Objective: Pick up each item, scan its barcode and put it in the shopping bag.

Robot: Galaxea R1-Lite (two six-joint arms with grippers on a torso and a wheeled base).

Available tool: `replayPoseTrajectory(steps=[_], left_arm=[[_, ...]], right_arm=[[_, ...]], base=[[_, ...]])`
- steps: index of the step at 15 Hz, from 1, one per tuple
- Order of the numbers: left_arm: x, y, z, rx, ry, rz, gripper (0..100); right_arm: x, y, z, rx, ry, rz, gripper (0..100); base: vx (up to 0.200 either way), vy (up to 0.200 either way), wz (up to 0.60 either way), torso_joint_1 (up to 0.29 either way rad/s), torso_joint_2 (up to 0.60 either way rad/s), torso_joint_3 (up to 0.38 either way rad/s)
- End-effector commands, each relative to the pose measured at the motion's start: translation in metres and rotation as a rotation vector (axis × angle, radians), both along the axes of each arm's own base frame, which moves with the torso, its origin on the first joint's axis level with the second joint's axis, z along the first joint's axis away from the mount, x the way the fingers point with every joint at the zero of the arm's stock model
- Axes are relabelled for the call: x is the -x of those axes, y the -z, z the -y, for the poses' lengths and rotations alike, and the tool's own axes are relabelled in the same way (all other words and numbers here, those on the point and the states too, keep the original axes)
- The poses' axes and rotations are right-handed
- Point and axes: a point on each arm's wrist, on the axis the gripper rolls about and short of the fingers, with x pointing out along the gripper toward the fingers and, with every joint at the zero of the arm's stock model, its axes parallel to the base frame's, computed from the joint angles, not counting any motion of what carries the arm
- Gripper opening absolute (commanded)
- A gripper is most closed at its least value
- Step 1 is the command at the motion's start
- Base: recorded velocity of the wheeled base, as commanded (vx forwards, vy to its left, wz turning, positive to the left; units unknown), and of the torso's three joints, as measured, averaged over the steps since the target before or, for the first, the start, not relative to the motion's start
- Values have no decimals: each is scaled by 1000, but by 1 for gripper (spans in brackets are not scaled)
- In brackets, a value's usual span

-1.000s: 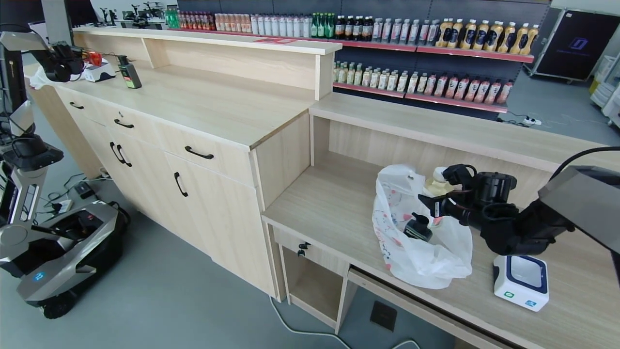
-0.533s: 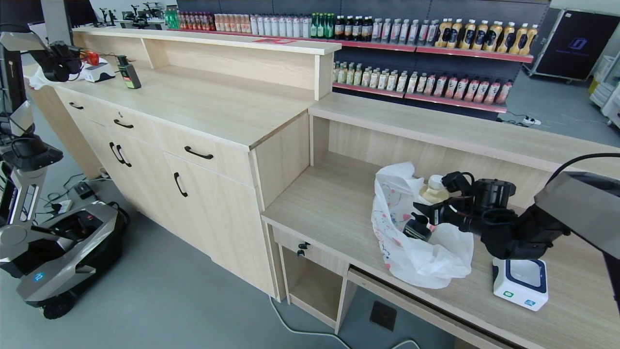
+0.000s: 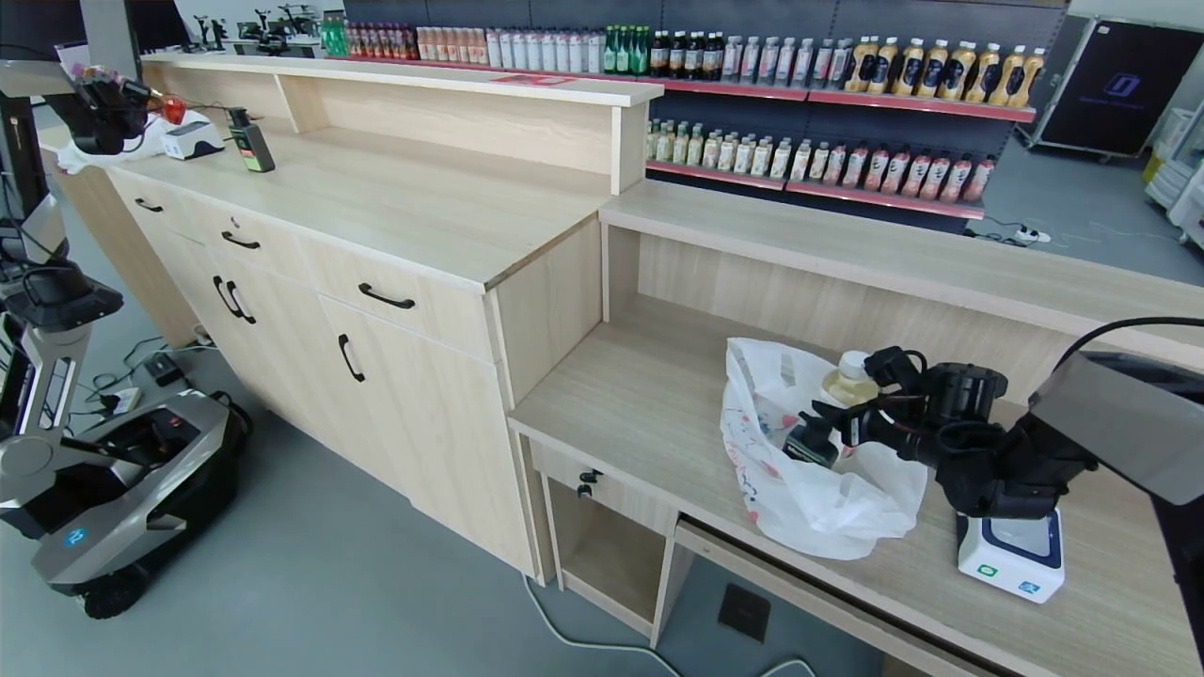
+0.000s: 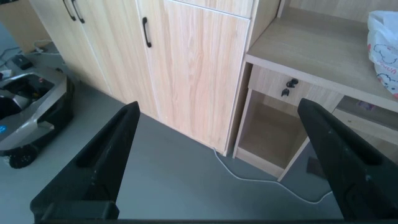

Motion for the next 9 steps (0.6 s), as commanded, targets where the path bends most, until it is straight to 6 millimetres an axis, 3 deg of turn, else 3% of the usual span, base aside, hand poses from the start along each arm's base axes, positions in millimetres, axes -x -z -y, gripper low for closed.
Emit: replayPoseTrajectory(steps=[1,9], left_arm=[[0,0,0,0,0,1,100],[0,0,0,0,0,0,100]], right_arm=[[-3,14,1,-1,-1,-17,0],[-3,28,14,6,-20,-12,0]], base=[[0,0,0,0,0,0],[0,0,0,0,0,0]])
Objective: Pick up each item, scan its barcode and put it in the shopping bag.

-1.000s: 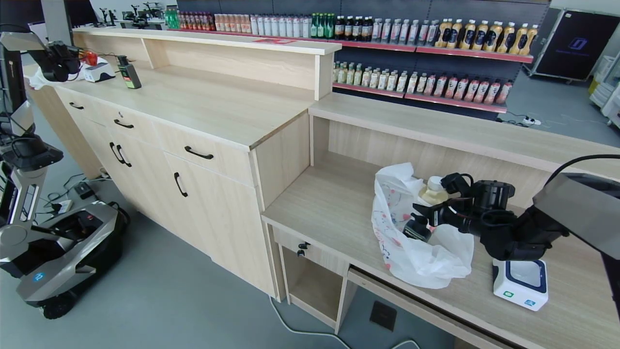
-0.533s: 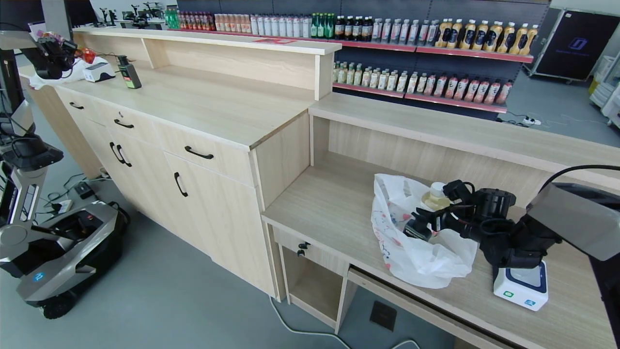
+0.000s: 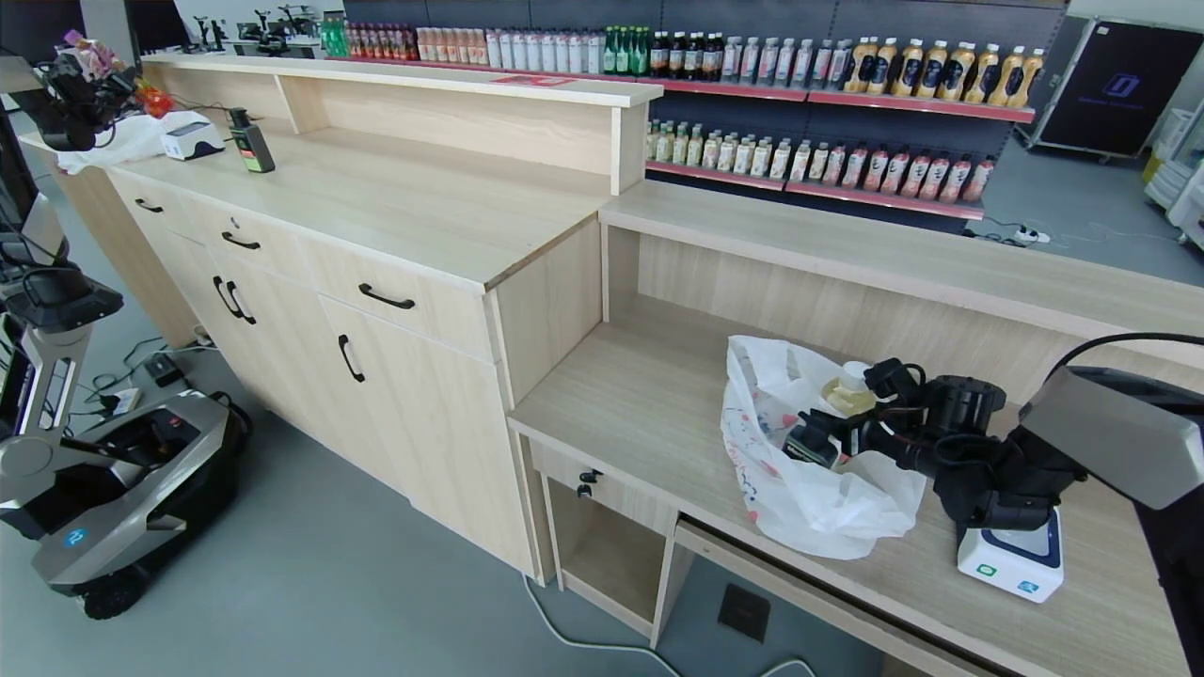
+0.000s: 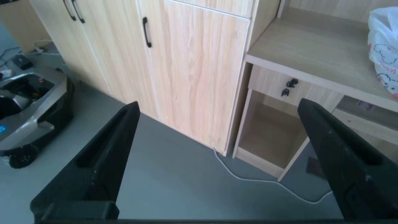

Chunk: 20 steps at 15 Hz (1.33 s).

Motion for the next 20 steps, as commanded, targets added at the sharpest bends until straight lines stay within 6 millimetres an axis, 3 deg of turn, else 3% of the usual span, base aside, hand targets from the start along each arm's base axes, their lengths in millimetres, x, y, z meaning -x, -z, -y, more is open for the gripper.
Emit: replayPoseTrajectory(steps=[1,4,5,11,13,15,16,20], left_arm=[[0,0,0,0,0,0,100],[0,0,0,0,0,0,100],[0,0,0,0,0,0,100],[0,0,0,0,0,0,100],[0,0,0,0,0,0,100],[0,0,0,0,0,1,100],[0,0,0,0,0,0,100],[0,0,0,0,0,0,100]], right_arm=[[0,6,5,2,12,-15,0],[3,4,10,-1,10,-22,0],[4,3,13,-7,2,-26,100],[9,-12,21,-18,-27,-10,100],[10,-27,26,-22,-34,6,100],[13,-44,29,-26,-26,25,100],[16,-66,31,-40,-22,33,100],[36,-121,26,-124,-11,34,100]], base=[[0,0,0,0,0,0],[0,0,0,0,0,0],[0,0,0,0,0,0],[0,0,0,0,0,0],[0,0,0,0,0,0],[0,0,0,0,0,0],[0,0,0,0,0,0],[0,0,0,0,0,0]])
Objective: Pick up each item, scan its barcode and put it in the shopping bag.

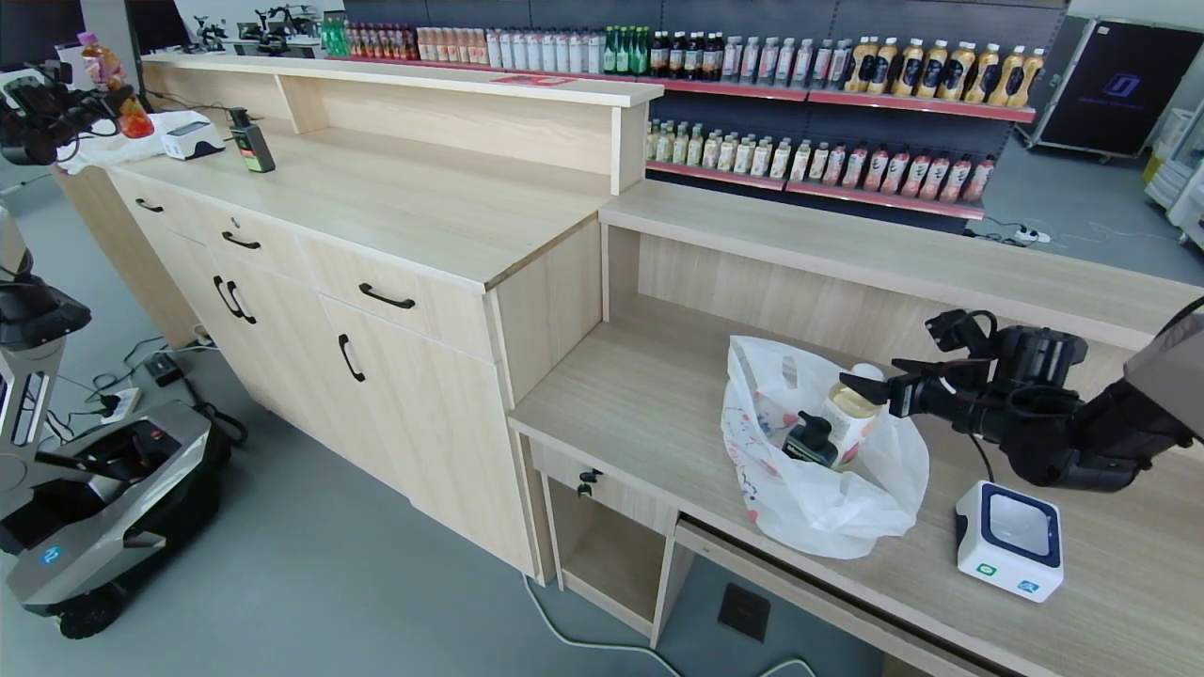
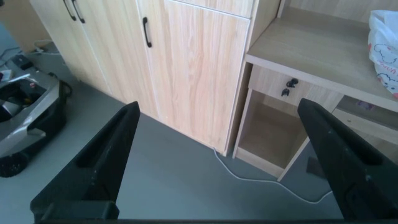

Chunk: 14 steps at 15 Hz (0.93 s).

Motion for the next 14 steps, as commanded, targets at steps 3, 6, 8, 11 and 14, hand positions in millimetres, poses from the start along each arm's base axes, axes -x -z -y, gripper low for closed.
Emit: replayPoseTrajectory(steps=[3,6,8,11,14], left_arm=[[0,0,0,0,0,2,100],[0,0,0,0,0,0,100],[0,0,0,0,0,0,100],[0,0,0,0,0,0,100],[0,0,0,0,0,2,100]], right_arm=[[44,-84,-9,-2,-1,73,100],[94,-124,-7,26,27,137,100],[131,-135,-7,119,47,180,100],[174,-158,-9,156,95,257,100],[212,-174,-10,158,169,277,100]], base=[[0,0,0,0,0,0],[0,0,0,0,0,0],[0,0,-300,1,-1,1],[0,0,-600,2,4,1],[0,0,-600,-4,4,5]])
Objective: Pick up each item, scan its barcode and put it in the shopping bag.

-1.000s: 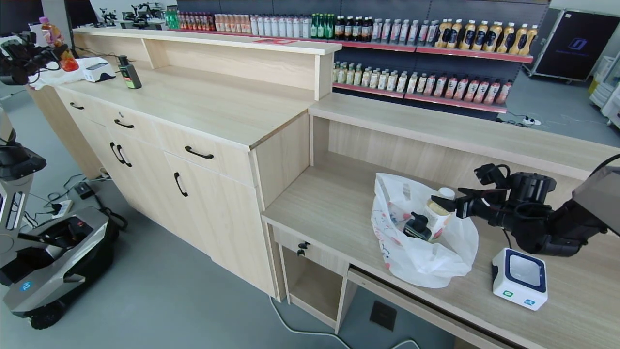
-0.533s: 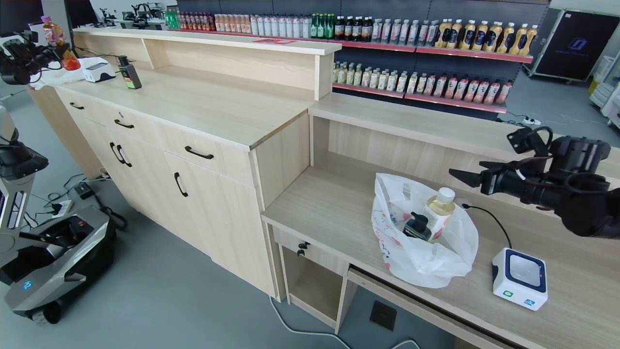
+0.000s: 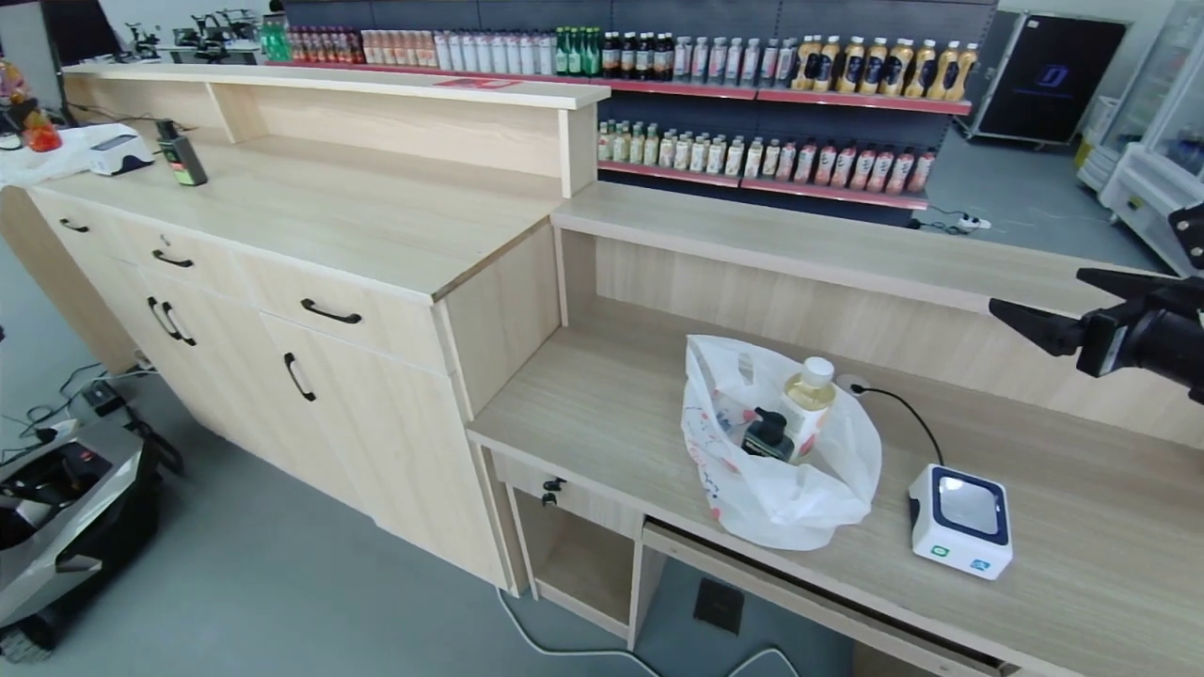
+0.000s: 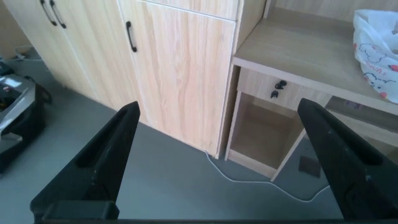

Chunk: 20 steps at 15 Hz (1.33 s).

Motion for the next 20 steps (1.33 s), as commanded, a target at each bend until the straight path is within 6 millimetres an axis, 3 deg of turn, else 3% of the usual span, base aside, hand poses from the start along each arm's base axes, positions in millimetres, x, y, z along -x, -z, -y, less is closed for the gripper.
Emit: replayPoseTrajectory(steps=[1,3,6,8,9,10,12,16,20], left_arm=[[0,0,0,0,-1,0,100],[0,0,0,0,-1,0,100],[0,0,0,0,-1,2,100],[0,0,0,0,-1,0,100],[0,0,0,0,-1,0,100],[0,0,0,0,-1,0,100],[0,0,0,0,-1,0,100],[0,0,0,0,-1,0,100],[0,0,0,0,-1,2,100]], right_arm=[[48,-20,-6,-6,58,46,100],[68,-14,-9,-35,107,22,100],[105,21,-16,-136,234,-86,100],[157,45,-36,-125,414,-81,100],[173,53,-40,-124,420,-85,100],[207,74,-47,-121,405,-91,100],[242,106,-53,-121,367,-87,100],[271,135,-55,-137,267,-19,100],[278,138,-54,-165,226,31,100]], base=[[0,0,-600,17,7,7],[0,0,-600,0,2,5],[0,0,-200,-1,1,4],[0,0,0,0,0,0],[0,0,0,0,0,0],[0,0,0,0,0,0],[0,0,0,0,0,0],[0,0,0,0,0,0],[0,0,0,0,0,0]])
